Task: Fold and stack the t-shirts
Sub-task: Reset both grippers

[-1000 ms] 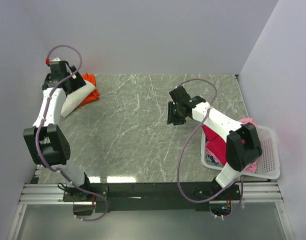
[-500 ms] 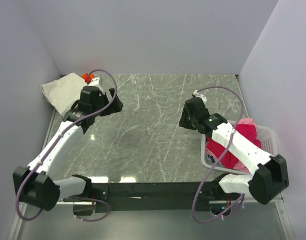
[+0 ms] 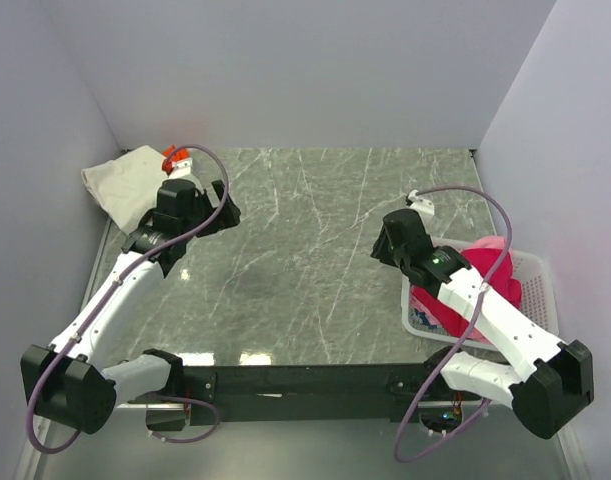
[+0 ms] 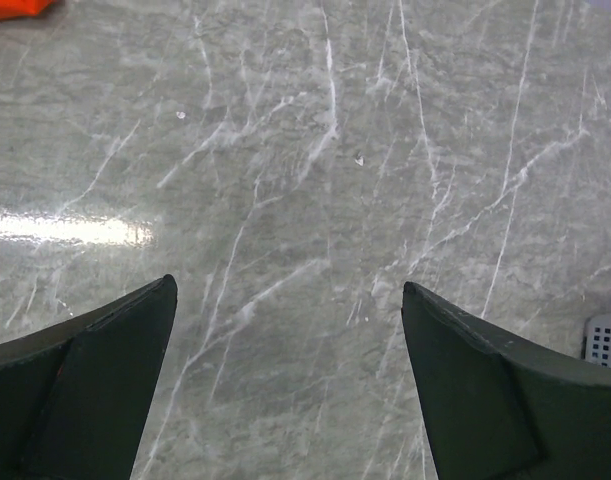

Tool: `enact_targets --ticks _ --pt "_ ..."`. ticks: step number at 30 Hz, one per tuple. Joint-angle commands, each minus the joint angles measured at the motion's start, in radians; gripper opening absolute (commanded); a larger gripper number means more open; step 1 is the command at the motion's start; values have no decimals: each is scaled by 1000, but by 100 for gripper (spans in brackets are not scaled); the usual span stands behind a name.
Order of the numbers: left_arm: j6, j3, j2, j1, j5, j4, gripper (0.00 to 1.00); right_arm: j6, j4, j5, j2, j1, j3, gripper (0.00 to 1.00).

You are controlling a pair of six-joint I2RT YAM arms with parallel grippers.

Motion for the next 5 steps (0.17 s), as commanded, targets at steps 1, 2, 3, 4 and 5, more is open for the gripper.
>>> enact_targets --ticks 1,2,3,4,5 --pt "-6 22 -11 -4 -45 29 99 24 27 64 -34 8 -7 43" --pt "0 30 -2 -4 -52 25 100 24 27 72 -37 6 -8 43" --pt "2 35 3 -4 -56 23 100 24 27 75 -42 6 -10 43" --pt "5 38 6 -4 -62 25 99 25 22 79 -48 8 -14 43" --pt "11 39 9 -4 -71 28 100 25 21 90 -51 6 -16 43"
